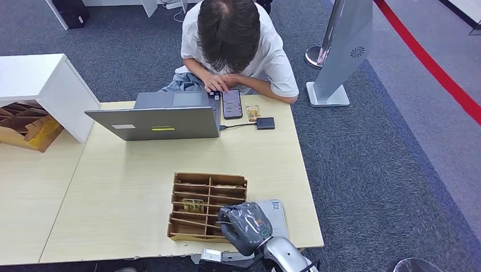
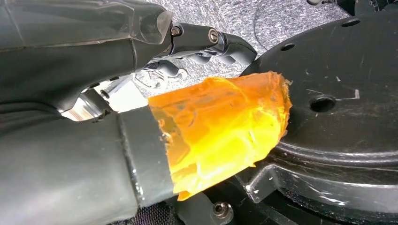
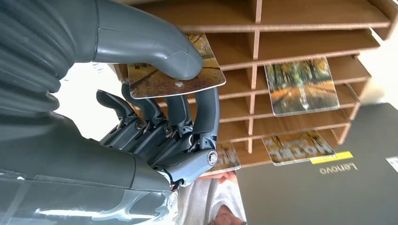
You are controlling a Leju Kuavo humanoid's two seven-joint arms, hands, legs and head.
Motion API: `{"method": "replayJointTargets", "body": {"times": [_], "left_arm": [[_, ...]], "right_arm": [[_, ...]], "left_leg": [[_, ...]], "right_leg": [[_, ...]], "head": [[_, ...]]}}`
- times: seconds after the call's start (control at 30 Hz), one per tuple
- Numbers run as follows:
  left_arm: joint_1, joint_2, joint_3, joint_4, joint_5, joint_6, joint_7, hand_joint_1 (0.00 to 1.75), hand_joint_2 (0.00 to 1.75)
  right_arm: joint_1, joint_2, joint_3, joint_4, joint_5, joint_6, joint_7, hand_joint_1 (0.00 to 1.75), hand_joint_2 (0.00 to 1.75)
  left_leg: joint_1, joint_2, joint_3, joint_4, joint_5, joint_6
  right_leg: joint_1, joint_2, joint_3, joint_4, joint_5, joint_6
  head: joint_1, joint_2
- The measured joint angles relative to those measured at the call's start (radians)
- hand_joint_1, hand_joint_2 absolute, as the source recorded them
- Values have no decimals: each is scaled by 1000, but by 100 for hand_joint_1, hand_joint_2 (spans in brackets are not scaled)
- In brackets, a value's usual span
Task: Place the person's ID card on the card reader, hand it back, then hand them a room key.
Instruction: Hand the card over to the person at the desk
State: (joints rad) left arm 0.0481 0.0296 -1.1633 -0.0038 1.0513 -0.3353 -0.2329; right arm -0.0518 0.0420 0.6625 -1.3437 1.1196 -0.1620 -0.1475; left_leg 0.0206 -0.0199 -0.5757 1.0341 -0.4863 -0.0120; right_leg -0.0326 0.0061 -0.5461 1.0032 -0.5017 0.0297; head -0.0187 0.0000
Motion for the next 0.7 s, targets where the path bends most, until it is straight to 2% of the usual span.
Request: {"method": "replayJointTargets", "body": {"times": [0.37, 0.7], "left_arm": [[0, -4, 26, 0, -20, 5, -3, 0, 0], [1, -6, 38, 0, -22, 6, -3, 0, 0]], "right_arm": [[11, -1, -2, -89, -30, -44, -44, 175, 175], [16, -2, -3, -147, -31, -50, -46, 175, 175]], "left_leg": [[0, 0, 0, 0, 0, 0], [0, 0, 0, 0, 0, 0]], "right_leg": [[0, 0, 0, 0, 0, 0], [0, 0, 0, 0, 0, 0]], "head": [[0, 0], [0, 0]]}}
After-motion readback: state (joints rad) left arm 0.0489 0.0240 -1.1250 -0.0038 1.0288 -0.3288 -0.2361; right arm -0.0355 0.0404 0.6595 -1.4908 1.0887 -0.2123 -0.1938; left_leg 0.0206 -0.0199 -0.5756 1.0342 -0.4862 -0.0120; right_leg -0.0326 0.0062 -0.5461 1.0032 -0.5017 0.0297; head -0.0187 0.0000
